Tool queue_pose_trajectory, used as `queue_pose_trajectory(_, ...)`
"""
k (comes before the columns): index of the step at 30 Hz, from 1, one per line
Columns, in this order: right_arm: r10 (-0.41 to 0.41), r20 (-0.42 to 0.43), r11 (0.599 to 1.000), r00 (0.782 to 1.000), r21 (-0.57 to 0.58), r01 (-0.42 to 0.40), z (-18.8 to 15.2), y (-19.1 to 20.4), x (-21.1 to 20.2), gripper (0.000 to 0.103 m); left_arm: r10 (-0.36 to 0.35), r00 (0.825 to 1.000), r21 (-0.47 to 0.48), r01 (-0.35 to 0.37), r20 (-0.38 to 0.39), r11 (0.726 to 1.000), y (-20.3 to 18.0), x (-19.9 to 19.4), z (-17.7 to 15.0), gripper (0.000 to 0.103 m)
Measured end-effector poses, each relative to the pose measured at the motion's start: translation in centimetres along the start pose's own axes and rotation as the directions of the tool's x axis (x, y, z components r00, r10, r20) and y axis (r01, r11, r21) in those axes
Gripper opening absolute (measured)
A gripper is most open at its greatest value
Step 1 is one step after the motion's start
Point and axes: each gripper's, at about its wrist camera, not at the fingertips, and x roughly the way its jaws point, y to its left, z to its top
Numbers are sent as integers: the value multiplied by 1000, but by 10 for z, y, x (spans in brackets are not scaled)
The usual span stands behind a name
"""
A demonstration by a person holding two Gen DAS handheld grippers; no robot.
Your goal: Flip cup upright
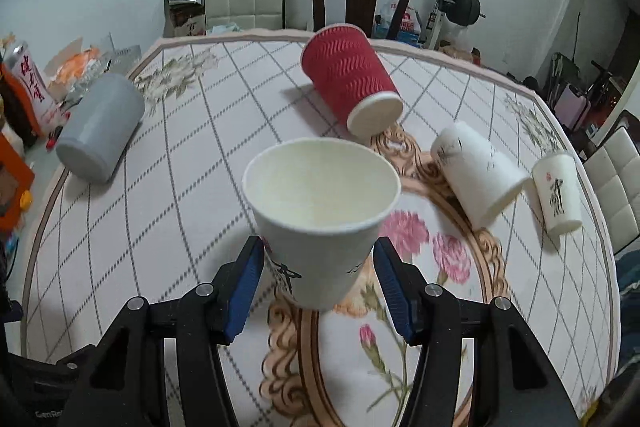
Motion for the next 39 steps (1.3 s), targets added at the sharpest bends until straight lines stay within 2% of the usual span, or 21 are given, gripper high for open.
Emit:
queue_pose_trajectory(2, -3, -19, 1000, 1000, 6, 3, -7, -2, -2, 62, -6, 1000, 2, 6, 12, 1000, 1, -5, -7, 103)
queue_pose_trajectory(7, -11, -56, 1000, 998, 23, 12, -25, -7, -17, 82, -12, 998, 4, 12, 68, 1000, 1, -27, -22, 103)
queue_pose_trajectory(11, -20, -71, 999, 997, 45, 23, -40, -15, -39, 89, -18, 993, 8, 17, 115, 1000, -4, -52, -36, 103)
queue_pose_trajectory(13, -30, -76, 997, 997, 64, 35, -44, -22, -52, 95, -22, 990, 11, 20, 140, 1000, -5, -65, -43, 103)
queue_pose_trajectory(14, -35, -77, 996, 996, 78, 41, -46, -28, -62, 101, -23, 988, 13, 21, 156, 1000, -4, -72, -47, 103)
queue_pose_trajectory(18, -91, -55, 991, 994, 97, 96, -44, -49, -104, 103, -29, 977, 11, 28, 210, 1000, -6, -103, -59, 103)
queue_pose_trajectory(21, -89, -33, 990, 995, 107, 92, -42, -64, -138, 103, -36, 964, 2, 37, 264, 999, -10, -137, -77, 103)
queue_pose_trajectory(28, -81, 35, 991, 996, 113, 77, -37, -99, -244, 103, -64, 913, -12, 75, 403, 997, -15, -222, -119, 103)
queue_pose_trajectory(30, -80, 54, 990, 995, 117, 73, -37, -107, -272, 103, -68, 895, -14, 83, 441, 996, -14, -245, -131, 103)
queue_pose_trajectory(32, -81, 63, 990, 995, 117, 73, -38, -113, -295, 103, -81, 869, -10, 98, 488, 995, -14, -269, -147, 103)
queue_pose_trajectory(36, -85, 100, 990, 991, 120, 73, -47, -124, -339, 103, -70, 835, -16, 94, 546, 995, -13, -299, -169, 103)
queue_pose_trajectory(39, -95, 137, 989, 986, 127, 78, -54, -134, -371, 103, -77, 819, -11, 101, 568, 995, -13, -313, -181, 103)
